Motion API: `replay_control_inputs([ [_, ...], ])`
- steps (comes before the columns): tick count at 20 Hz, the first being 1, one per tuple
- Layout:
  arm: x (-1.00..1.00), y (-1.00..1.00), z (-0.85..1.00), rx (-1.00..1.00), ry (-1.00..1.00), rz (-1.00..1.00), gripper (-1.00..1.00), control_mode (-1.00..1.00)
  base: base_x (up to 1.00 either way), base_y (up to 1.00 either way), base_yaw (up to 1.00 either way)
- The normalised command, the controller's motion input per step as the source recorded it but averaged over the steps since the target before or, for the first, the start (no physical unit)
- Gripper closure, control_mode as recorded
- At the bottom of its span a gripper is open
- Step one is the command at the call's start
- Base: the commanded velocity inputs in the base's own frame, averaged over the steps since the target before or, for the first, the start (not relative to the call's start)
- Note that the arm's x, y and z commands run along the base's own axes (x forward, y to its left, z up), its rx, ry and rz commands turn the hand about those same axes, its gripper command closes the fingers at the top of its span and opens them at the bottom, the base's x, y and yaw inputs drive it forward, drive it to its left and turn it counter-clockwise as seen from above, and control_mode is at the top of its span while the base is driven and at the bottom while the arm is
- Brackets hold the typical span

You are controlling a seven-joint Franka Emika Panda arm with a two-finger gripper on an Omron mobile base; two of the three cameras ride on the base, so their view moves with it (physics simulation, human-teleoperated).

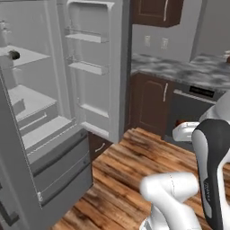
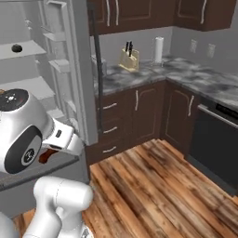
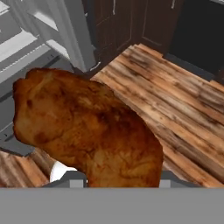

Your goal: Gather the broccoli and squash from the fridge and place them on a tray on the dining counter. Then gather the chicken drumsticks from the fridge and place them on the other tray.

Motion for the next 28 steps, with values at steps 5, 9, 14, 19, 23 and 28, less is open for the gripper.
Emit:
replay_control_inputs([
  [5, 0.0, 0.0, 0.0, 0.0, 0.0, 0.0, 1.0, 1.0, -0.47, -0.15, -0.47],
  [9, 0.0, 0.0, 0.0, 0.0, 0.0, 0.0, 1.0, 1.0, -0.14, -0.35, -0.45],
  [14, 0.0, 0.0, 0.0, 0.0, 0.0, 0.0, 1.0, 1.0, 0.11, -0.56, -0.41],
  [19, 0.0, 0.0, 0.0, 0.0, 0.0, 0.0, 1.0, 1.0, 0.2, -0.76, -0.35],
  [23, 0.0, 0.0, 0.0, 0.0, 0.0, 0.0, 1.0, 1.0, 0.3, -0.81, -0.34],
  [28, 0.0, 0.0, 0.0, 0.0, 0.0, 0.0, 1.0, 1.0, 0.47, -0.9, -0.28],
])
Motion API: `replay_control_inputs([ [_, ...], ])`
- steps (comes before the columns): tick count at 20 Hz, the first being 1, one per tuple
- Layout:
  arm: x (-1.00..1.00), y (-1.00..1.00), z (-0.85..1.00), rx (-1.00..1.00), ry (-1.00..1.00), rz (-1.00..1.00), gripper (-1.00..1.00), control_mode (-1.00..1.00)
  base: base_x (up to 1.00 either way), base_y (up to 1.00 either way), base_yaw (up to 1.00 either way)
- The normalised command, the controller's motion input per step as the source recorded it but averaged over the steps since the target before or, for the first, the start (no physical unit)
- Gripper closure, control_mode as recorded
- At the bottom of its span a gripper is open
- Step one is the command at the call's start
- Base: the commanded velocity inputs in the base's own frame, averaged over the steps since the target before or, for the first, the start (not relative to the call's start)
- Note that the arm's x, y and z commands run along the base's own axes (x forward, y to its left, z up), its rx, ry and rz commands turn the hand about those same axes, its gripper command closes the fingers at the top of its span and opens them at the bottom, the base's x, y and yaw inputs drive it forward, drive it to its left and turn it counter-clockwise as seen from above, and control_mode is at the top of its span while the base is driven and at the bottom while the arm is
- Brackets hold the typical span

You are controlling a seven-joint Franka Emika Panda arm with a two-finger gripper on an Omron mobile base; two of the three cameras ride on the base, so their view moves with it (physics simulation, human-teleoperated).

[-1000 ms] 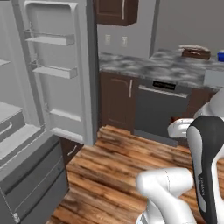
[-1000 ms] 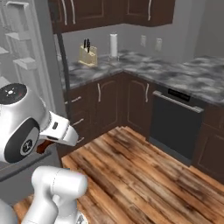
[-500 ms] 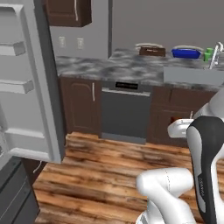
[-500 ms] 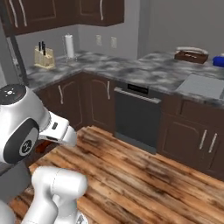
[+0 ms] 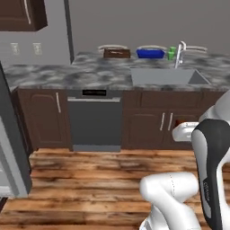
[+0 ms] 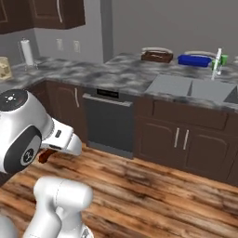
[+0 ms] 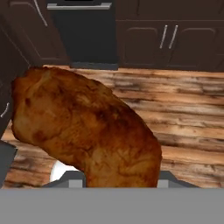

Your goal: Gather the broccoli and squash from the fridge and place them on a tray on the dining counter. Then gather the chicken drumsticks from the fridge and place them on the other tray.

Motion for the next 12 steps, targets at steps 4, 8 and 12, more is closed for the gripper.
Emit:
replay_control_inputs([
  [4, 0.0, 0.0, 0.0, 0.0, 0.0, 0.0, 1.0, 1.0, 0.61, -0.97, -0.21],
  [8, 0.0, 0.0, 0.0, 0.0, 0.0, 0.0, 1.0, 1.0, 0.82, -0.99, -0.18],
  [12, 0.0, 0.0, 0.0, 0.0, 0.0, 0.0, 1.0, 1.0, 1.0, -0.85, -0.16],
])
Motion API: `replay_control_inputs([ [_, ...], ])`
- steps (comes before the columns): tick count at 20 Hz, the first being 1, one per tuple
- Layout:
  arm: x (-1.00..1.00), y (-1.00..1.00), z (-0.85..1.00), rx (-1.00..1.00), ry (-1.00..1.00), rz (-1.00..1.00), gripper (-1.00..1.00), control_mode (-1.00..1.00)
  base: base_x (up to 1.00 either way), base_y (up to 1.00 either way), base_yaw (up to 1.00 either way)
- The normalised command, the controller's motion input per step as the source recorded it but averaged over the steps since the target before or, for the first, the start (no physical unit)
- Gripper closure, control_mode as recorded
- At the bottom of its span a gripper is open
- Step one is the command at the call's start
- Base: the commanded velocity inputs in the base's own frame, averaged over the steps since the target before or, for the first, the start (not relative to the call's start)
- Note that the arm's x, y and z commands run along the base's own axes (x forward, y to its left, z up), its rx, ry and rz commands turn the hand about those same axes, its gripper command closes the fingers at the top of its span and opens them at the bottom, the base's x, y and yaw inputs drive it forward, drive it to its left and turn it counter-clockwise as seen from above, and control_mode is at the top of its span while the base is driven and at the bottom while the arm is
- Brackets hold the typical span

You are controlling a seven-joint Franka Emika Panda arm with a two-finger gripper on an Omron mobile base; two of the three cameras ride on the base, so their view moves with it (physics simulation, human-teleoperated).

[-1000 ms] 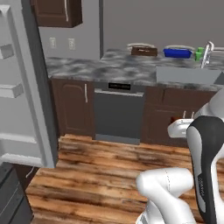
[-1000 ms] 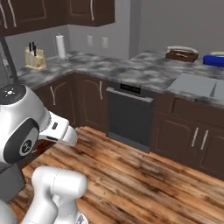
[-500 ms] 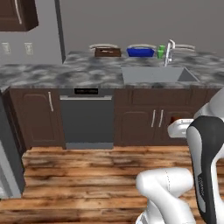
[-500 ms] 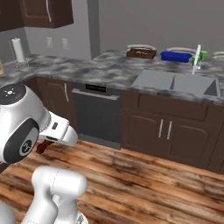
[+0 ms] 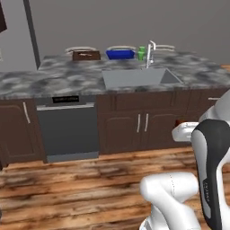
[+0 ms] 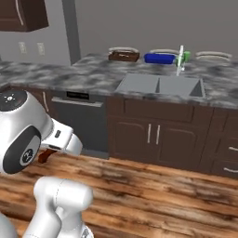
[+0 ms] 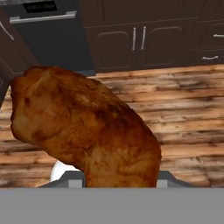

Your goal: Gather the broccoli and squash from the fridge and place them on a tray on the dining counter. Then gather the chicken drumsticks from the fridge and place them on the other tray.

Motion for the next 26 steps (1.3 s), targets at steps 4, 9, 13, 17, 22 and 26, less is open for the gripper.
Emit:
replay_control_inputs([
  [4, 0.0, 0.0, 0.0, 0.0, 0.0, 0.0, 1.0, 1.0, 0.99, -0.73, -0.15],
  [9, 0.0, 0.0, 0.0, 0.0, 0.0, 0.0, 1.0, 1.0, 0.97, -0.14, -0.28],
  [13, 0.0, 0.0, 0.0, 0.0, 0.0, 0.0, 1.0, 1.0, 1.0, -0.23, -0.24],
  [17, 0.0, 0.0, 0.0, 0.0, 0.0, 0.0, 1.0, 1.0, 0.94, -0.71, -0.11],
  [22, 0.0, 0.0, 0.0, 0.0, 0.0, 0.0, 1.0, 1.0, 0.8, -0.97, -0.04],
  [26, 0.0, 0.0, 0.0, 0.0, 0.0, 0.0, 1.0, 1.0, 0.75, -1.0, -0.02],
])
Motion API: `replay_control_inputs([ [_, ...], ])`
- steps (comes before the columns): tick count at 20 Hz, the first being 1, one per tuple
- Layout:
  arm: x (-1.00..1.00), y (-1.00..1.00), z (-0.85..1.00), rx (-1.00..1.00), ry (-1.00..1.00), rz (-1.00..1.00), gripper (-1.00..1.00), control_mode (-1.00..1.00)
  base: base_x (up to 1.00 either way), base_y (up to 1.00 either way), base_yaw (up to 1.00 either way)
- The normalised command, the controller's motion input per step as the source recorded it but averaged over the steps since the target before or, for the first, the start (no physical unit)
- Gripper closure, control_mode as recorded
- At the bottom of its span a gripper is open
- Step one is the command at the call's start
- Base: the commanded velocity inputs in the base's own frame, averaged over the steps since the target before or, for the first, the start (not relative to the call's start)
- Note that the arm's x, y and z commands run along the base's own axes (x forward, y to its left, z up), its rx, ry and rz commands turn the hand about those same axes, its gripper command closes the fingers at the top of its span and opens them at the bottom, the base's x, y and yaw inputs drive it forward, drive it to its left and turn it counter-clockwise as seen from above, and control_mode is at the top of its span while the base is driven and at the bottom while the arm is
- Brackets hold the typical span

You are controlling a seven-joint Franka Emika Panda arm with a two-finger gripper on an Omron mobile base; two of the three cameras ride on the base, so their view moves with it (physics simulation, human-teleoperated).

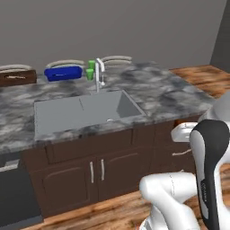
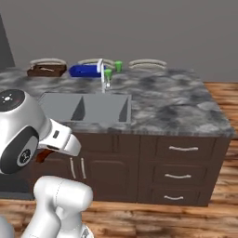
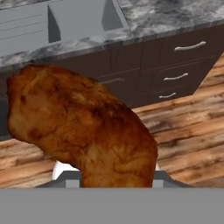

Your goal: Gather the broccoli and squash from the fridge and place them on a tray on the dining counter. Then gather the chicken drumsticks from the fridge and place them on the other tray.

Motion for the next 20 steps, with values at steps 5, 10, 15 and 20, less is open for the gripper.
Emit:
replay_control_inputs([
  [5, 0.0, 0.0, 0.0, 0.0, 0.0, 0.0, 1.0, 1.0, 0.68, -1.0, 0.0],
  [10, 0.0, 0.0, 0.0, 0.0, 0.0, 0.0, 1.0, 1.0, 0.61, -1.0, 0.0],
  [15, 0.0, 0.0, 0.0, 0.0, 0.0, 0.0, 1.0, 1.0, 0.56, -1.0, 0.0],
  [20, 0.0, 0.0, 0.0, 0.0, 0.0, 0.0, 1.0, 1.0, 0.53, -1.0, 0.0],
])
